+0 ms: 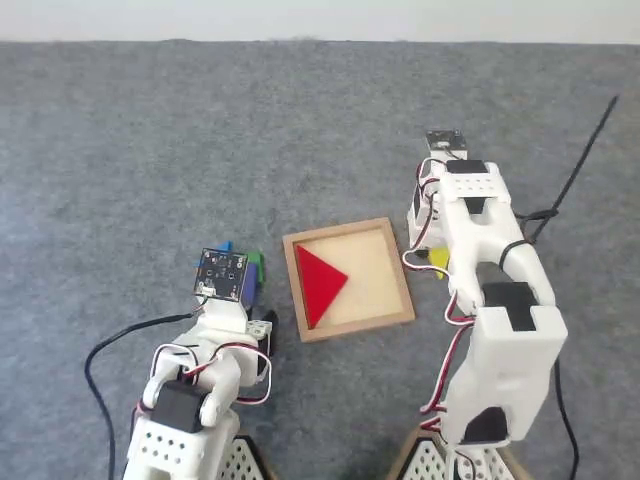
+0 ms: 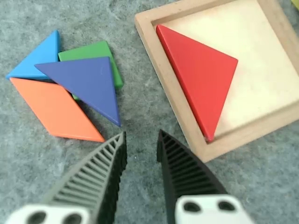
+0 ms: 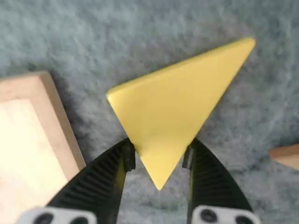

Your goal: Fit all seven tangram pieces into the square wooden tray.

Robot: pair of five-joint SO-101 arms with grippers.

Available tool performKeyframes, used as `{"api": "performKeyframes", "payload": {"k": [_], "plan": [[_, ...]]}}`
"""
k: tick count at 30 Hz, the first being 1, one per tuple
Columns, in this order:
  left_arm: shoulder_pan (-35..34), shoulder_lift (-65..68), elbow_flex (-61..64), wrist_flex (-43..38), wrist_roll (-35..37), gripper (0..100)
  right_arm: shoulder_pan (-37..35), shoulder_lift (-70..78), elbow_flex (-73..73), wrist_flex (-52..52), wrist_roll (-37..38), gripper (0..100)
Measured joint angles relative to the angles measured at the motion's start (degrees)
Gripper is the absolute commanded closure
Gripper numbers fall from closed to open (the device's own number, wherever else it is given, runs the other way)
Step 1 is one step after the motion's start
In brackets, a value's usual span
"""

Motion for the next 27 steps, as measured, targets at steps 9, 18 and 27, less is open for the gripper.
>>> {"api": "performKeyframes", "payload": {"k": [9,18,27], "plan": [[0.00,0.00,0.00,0.00,0.00,89,12.40,-13.01,14.24,-1.14,2.55,85.7],[0.00,0.00,0.00,0.00,0.00,89,8.70,-25.14,12.57,3.08,8.88,72.0],[0.00,0.00,0.00,0.00,0.00,89,-0.88,-12.57,2.37,3.25,10.55,71.4]]}}
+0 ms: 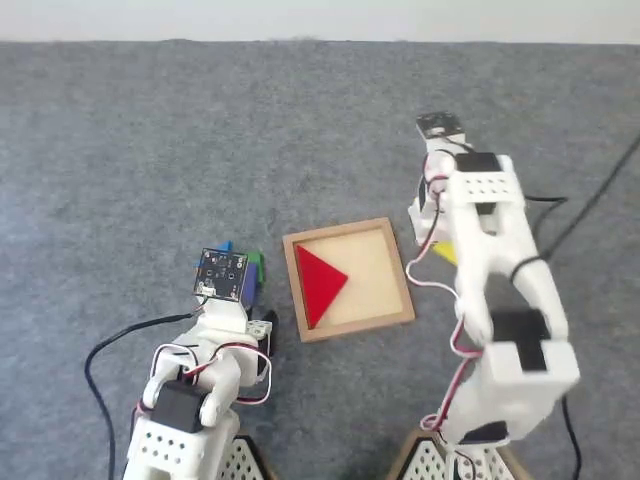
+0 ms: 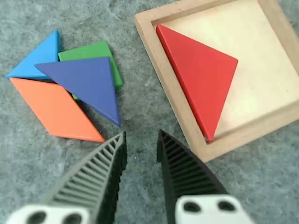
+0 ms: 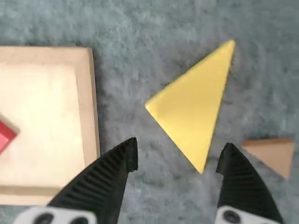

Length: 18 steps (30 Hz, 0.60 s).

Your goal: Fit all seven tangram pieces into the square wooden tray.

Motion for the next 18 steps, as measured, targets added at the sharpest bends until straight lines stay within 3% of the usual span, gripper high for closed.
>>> {"api": "performKeyframes", "payload": {"k": [10,18], "plan": [[0.00,0.00,0.00,0.00,0.00,89,-0.18,13.98,-9.67,-0.53,0.44,71.5],[0.00,0.00,0.00,0.00,0.00,89,-0.18,16.97,-11.34,-0.44,-0.18,71.6]]}}
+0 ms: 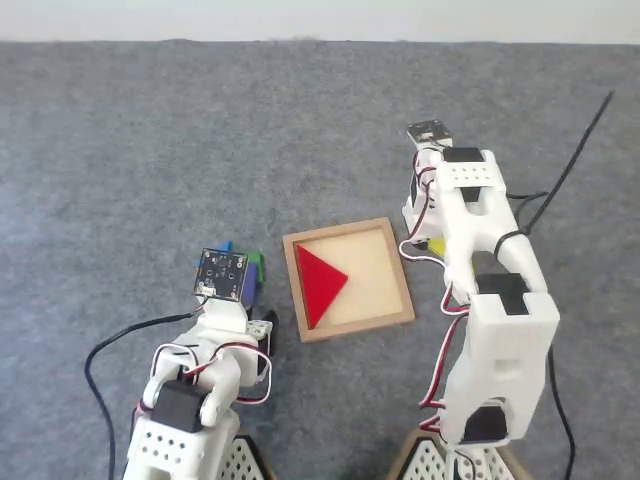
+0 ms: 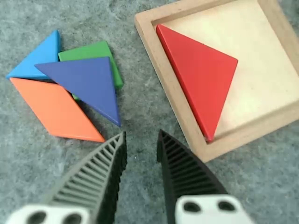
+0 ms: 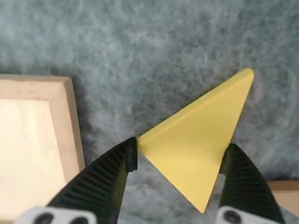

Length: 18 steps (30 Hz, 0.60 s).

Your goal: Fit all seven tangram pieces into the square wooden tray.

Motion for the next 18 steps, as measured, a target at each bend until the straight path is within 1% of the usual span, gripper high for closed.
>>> {"api": "performKeyframes", "payload": {"k": [6,14,18], "plan": [[0.00,0.00,0.00,0.00,0.00,89,-0.09,0.35,0.00,-0.09,-3.25,71.8],[0.00,0.00,0.00,0.00,0.00,89,0.00,0.44,0.00,-0.09,-3.52,72.1],[0.00,0.00,0.00,0.00,0.00,89,0.26,2.64,-0.88,-0.09,-3.52,80.0]]}}
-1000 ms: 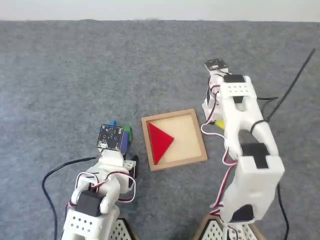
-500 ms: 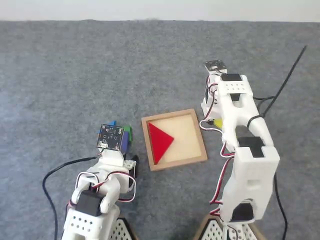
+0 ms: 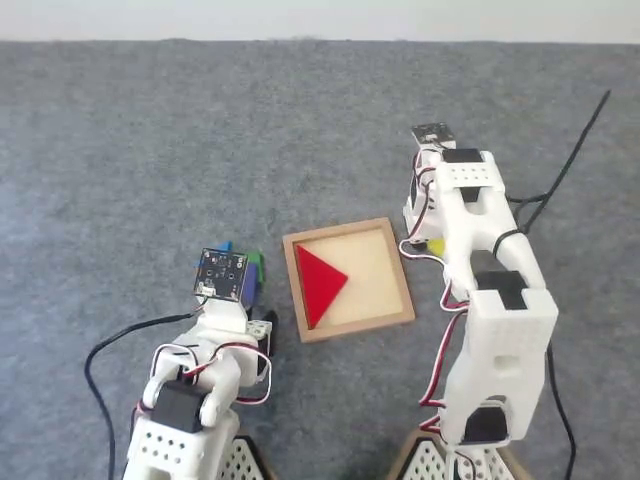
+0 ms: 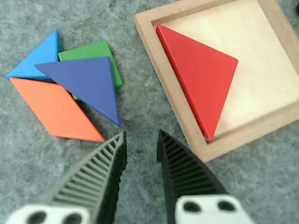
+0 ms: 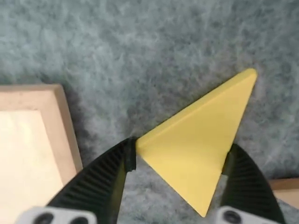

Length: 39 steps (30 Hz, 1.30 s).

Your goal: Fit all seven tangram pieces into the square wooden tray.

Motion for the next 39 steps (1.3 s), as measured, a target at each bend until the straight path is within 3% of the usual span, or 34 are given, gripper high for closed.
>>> {"api": "performKeyframes", "payload": {"k": [15,24,39], "plan": [[0.00,0.00,0.00,0.00,0.00,89,0.53,0.18,-1.85,3.16,0.00,81.8],[0.00,0.00,0.00,0.00,0.00,89,-0.26,-10.73,-0.62,7.30,3.43,82.1],[0.00,0.00,0.00,0.00,0.00,89,-23.74,-17.67,0.88,9.32,26.73,82.0]]}}
